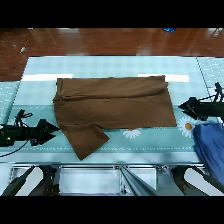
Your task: Fold the shirts.
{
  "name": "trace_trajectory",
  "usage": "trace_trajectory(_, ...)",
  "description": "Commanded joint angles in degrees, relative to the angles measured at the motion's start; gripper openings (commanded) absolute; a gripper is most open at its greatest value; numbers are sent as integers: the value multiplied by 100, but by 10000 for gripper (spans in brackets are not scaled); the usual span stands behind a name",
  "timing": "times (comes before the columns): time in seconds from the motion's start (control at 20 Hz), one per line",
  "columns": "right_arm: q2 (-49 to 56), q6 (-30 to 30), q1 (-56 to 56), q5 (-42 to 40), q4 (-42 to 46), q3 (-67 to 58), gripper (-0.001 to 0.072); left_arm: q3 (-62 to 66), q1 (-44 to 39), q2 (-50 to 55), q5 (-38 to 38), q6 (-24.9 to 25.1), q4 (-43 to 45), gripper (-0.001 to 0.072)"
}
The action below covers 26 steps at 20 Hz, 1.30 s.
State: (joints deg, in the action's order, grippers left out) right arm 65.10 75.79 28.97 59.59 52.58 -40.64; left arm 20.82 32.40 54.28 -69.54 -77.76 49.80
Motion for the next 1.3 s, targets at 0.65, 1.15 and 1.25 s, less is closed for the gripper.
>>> trace_trajectory(0.65,-92,660,876,1045,1582,468,409,295,-1624,1027,951,212,-313,14)
trace_trajectory(1.15,756,144,-79,-142,-251,656,404,382,-1624,1027,1038,234,-313,14)
trace_trajectory(1.25,1080,144,-476,-304,-363,398,342,544,-1624,1027,1038,229,-313,15)
